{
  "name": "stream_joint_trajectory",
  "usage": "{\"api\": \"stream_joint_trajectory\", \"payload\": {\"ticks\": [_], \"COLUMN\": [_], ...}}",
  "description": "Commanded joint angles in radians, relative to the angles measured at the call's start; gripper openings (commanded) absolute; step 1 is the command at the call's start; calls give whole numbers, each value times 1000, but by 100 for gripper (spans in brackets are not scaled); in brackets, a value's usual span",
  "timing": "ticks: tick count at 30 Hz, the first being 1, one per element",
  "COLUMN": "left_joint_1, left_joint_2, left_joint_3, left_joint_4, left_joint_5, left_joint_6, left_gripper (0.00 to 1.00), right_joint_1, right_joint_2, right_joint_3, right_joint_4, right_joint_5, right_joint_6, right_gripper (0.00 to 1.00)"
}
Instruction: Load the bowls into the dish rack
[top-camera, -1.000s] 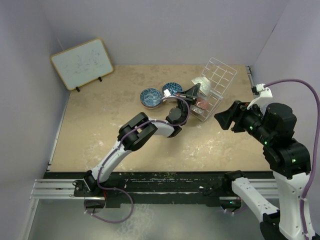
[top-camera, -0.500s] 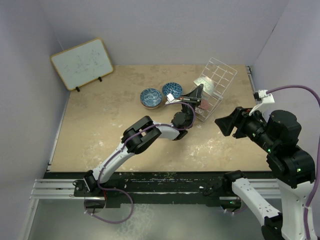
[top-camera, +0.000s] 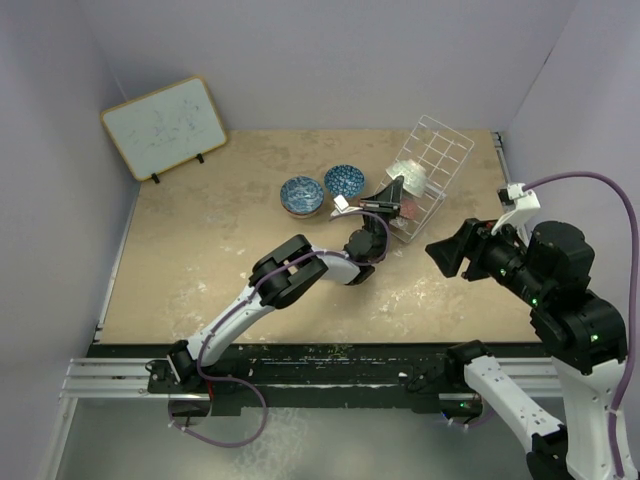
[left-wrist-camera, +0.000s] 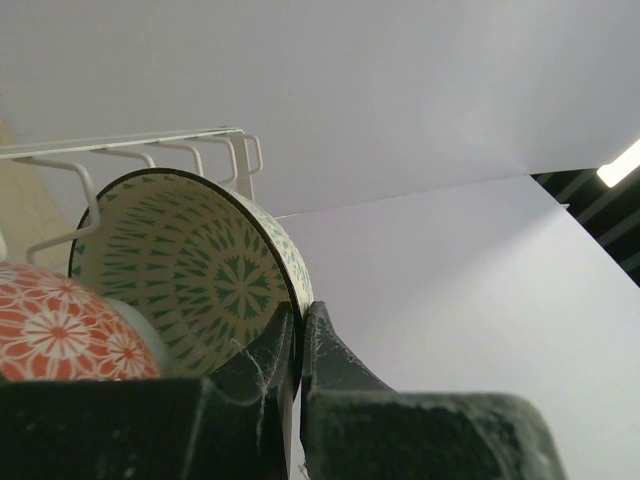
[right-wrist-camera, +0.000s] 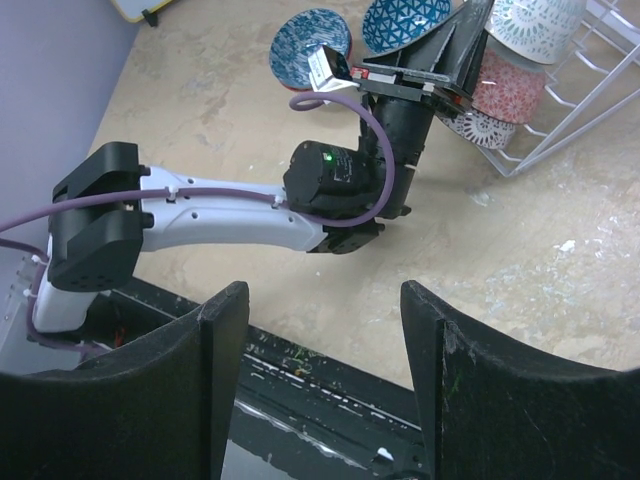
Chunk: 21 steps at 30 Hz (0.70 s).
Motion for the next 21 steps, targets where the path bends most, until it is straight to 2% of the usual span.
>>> {"api": "stream_joint_trajectory", "payload": {"ticks": [1,7,13,15,18,21], "left_joint_1": [-8,-9,-10,-9,-9,-9], "left_joint_2": [-77,-69,-106,-109,-115,-133], "left_joint_3": [-26,-18,-87,-97,-102,-113], "left_joint_4": [130,115,83,78,71,39], "left_joint_5": [-46,-56,-67,-65,-60,-53], "left_joint_6": [23,26,-8,-17,-21,-36], "left_gripper": [0,0,1,11,21,23], "right_joint_1": [6,6,6,6,6,6], "right_joint_2": [-10,-14,-12,-12,-15,-17], "right_joint_3": [-10,-11,-15,-16,-15,-12], "right_joint_4": [25,17,20,20,18,15], "right_joint_5": [-19,-18,-22,-25,-23,-21], "right_joint_6": [-19,-17,-17,-16,-14,-13], "right_gripper": [65,65,65,65,65,66]}}
